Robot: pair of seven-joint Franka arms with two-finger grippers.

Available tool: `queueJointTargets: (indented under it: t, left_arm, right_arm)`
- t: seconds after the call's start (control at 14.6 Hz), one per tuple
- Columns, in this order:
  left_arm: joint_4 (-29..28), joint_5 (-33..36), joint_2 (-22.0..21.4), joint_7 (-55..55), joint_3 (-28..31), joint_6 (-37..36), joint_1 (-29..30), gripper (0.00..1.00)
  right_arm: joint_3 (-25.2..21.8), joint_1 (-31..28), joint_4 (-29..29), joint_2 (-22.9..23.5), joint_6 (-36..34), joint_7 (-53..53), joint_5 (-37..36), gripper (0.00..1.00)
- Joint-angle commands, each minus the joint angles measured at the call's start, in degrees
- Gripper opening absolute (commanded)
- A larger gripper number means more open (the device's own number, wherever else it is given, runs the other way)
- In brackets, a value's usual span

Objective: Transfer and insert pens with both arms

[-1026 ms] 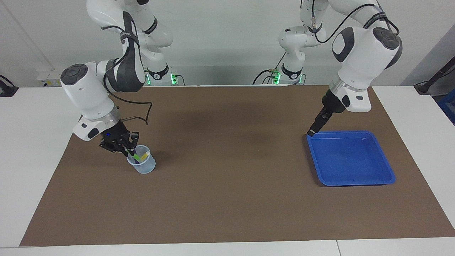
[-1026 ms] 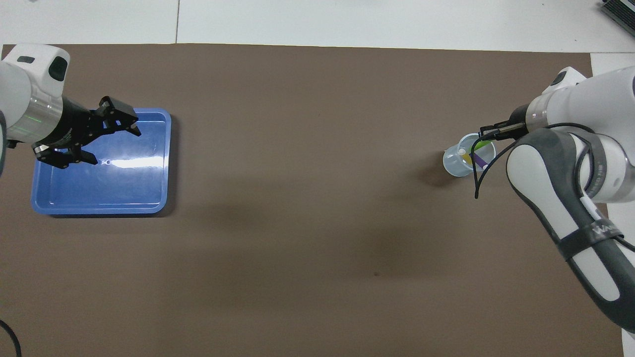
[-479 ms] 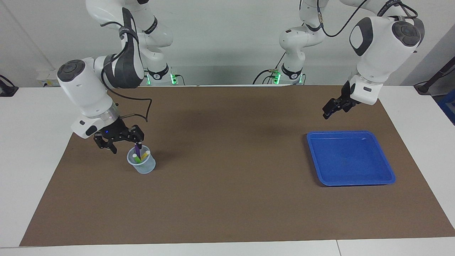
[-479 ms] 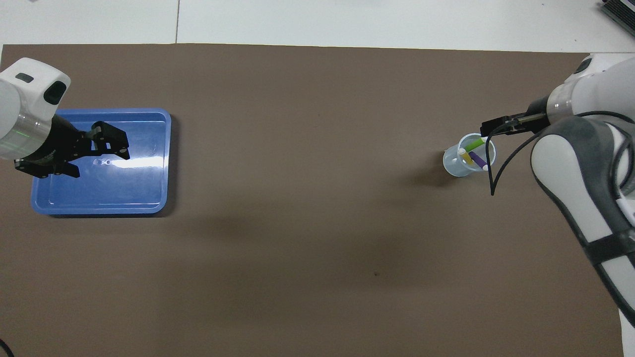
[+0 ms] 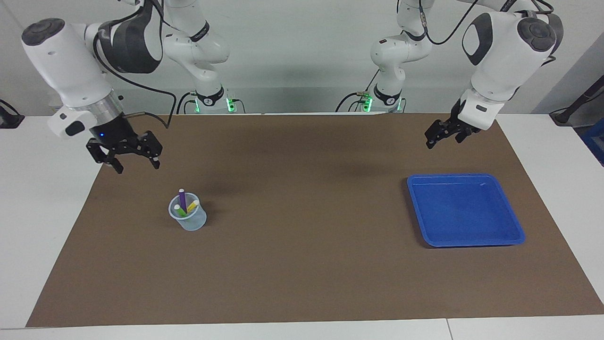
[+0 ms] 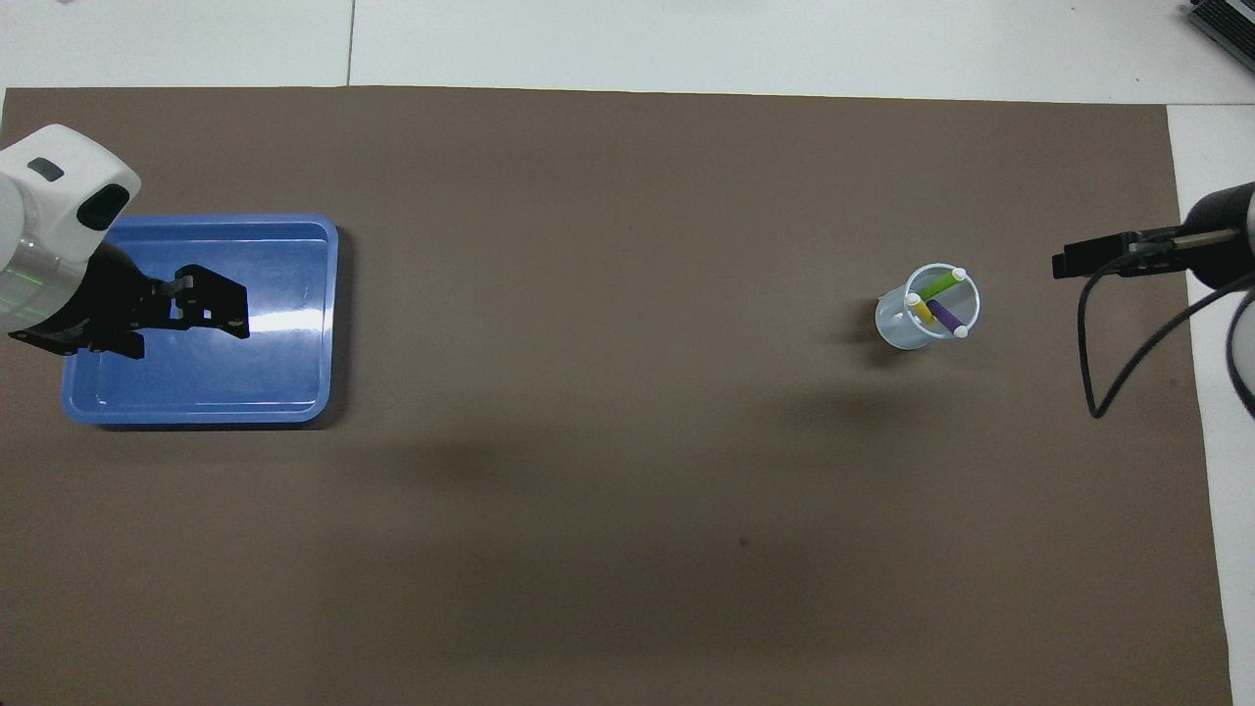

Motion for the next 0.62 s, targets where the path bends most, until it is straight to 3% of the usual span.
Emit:
queueJointTargets:
  t: [0.0,0.14,0.34,0.55]
  left_arm:
    - [-1.25,0.88,-3.02,7.23,0.22,-1.69,-0.58,1.00]
    - [-1.52,0.97,-3.29,7.15,0.31,-0.38,-1.36,1.00]
    - [-6.96,0.97,-5.48,7.33,7.49,5.60,-8.47,1.00]
    - [-5.04,0.79,-4.96,7.41,7.43,4.02,-7.96,1.00]
  right_arm:
    - [0.28,-0.13,0.77,-2.39,-6.49,1.74,-1.79,1.00]
    - [0.81,0.23,0.68,-2.92,-7.91,2.35,-3.38,1.00]
    - [1.16,0.31,0.77,-2.92,-7.91,3.41,-3.55,1.00]
    - [1.43,1.62,0.86,-3.97,-10.72,3.41,-3.64,1.00]
